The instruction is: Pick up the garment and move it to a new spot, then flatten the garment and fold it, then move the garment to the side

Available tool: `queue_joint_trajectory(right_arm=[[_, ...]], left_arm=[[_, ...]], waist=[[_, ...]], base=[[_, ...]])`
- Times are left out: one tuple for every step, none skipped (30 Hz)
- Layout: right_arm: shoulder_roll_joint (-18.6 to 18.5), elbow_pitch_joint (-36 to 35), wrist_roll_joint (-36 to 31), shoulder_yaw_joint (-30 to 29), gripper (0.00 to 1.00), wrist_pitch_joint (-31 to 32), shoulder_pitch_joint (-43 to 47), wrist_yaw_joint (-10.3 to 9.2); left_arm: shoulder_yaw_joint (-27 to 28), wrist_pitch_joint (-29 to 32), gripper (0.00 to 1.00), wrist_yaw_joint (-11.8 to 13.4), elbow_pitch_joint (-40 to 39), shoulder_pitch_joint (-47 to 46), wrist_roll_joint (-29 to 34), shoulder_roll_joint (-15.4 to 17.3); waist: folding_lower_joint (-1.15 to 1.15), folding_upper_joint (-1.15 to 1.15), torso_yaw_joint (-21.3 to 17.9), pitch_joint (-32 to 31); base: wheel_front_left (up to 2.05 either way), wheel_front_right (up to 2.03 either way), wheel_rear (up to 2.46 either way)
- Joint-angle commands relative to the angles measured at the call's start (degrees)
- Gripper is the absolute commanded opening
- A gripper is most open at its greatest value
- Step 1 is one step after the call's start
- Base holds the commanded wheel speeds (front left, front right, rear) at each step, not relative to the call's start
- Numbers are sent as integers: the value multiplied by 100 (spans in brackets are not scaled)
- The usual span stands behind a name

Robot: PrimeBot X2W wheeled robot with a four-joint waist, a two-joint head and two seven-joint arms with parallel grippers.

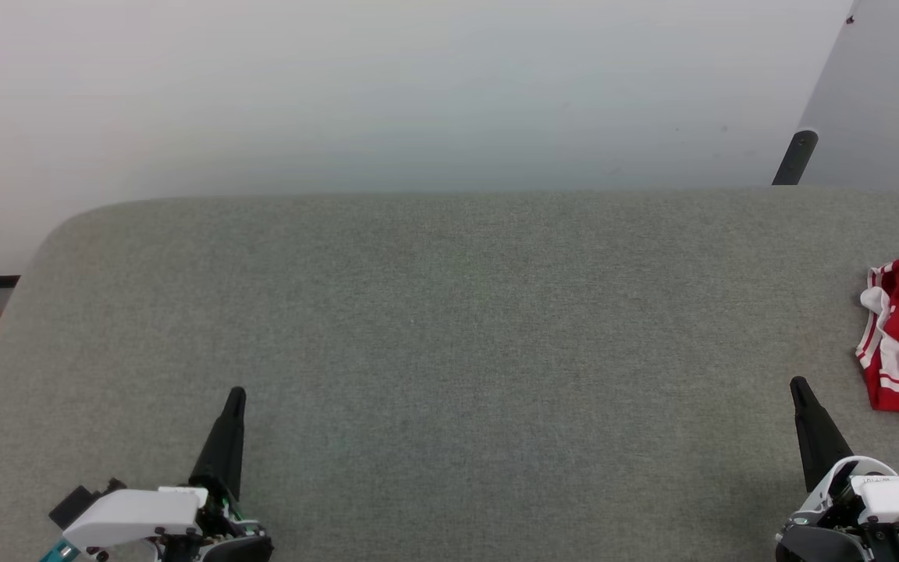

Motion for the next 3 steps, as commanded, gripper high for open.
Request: queue_joint_trajectory(right_arm=[[12, -10, 23, -1, 0, 7, -20, 0], [12, -10, 23, -1, 0, 7, -20, 0], [12, -10, 23, -1, 0, 7, -20, 0]], left_arm=[[12, 14, 0, -16, 0, -50, -19, 0], [12, 14, 0, -16, 0, -50, -19, 0], [12, 14, 0, -16, 0, -50, -19, 0]], waist=[[0, 0, 0, 0], [0, 0, 0, 0], [0, 0, 0, 0]], base=[[0, 0, 0], [0, 0, 0], [0, 0, 0]])
